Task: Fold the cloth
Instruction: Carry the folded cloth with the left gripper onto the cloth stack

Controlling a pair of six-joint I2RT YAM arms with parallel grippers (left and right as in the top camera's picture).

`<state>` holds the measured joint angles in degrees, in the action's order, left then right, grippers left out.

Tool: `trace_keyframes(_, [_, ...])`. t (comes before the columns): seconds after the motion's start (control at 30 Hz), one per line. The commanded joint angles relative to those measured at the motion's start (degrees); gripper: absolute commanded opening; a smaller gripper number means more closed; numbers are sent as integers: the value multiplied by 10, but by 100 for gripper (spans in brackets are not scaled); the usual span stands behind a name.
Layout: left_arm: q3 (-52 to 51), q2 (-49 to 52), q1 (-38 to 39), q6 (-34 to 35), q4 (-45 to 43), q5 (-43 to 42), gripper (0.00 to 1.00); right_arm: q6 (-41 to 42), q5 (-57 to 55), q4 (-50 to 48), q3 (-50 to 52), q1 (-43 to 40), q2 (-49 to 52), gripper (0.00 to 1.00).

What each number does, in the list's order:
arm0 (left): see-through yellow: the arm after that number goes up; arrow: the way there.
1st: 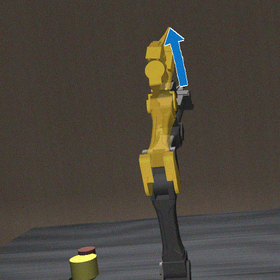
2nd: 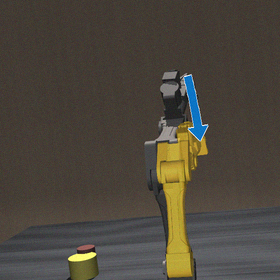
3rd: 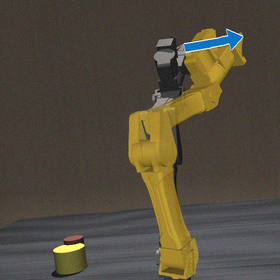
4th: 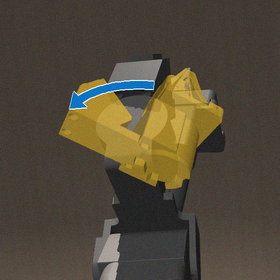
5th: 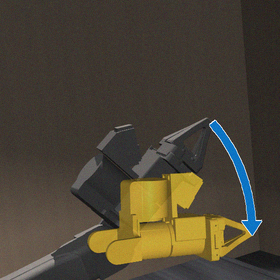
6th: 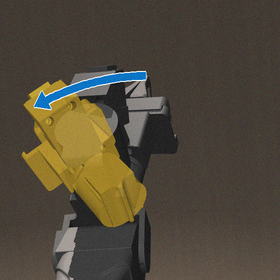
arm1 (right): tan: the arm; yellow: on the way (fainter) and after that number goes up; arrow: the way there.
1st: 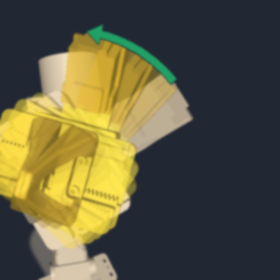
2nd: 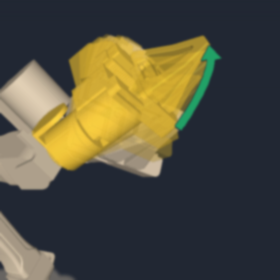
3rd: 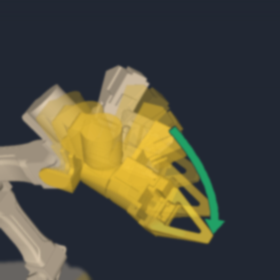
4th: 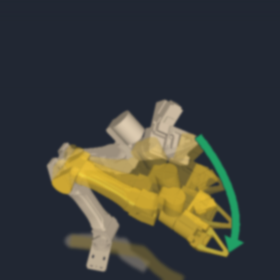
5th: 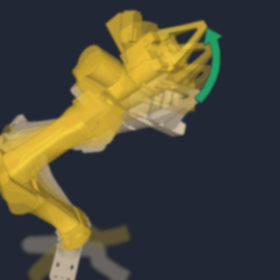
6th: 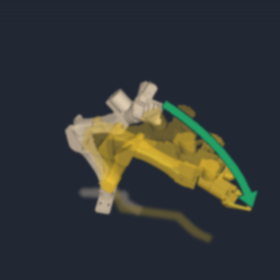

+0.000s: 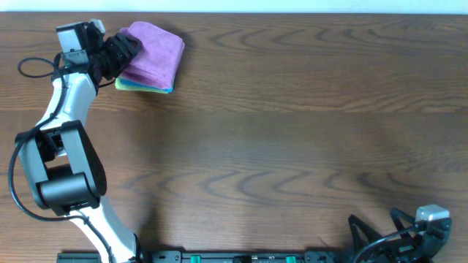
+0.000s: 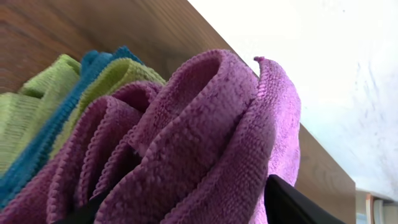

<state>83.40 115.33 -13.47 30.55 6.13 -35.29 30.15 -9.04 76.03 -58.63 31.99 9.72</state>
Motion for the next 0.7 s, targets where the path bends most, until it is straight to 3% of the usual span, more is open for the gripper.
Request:
trace_keyframes(0.0, [13, -3, -7, -8, 1, 7, 69, 7, -6, 1, 3, -3, -2, 99])
trace_keyframes(0.3, [13, -50, -12, -34, 12, 40, 77, 7, -6, 1, 3, -3, -2, 99])
trace_keyframes(0.67, [13, -68, -37, -48, 65, 61, 78, 7, -6, 1, 3, -3, -2, 99])
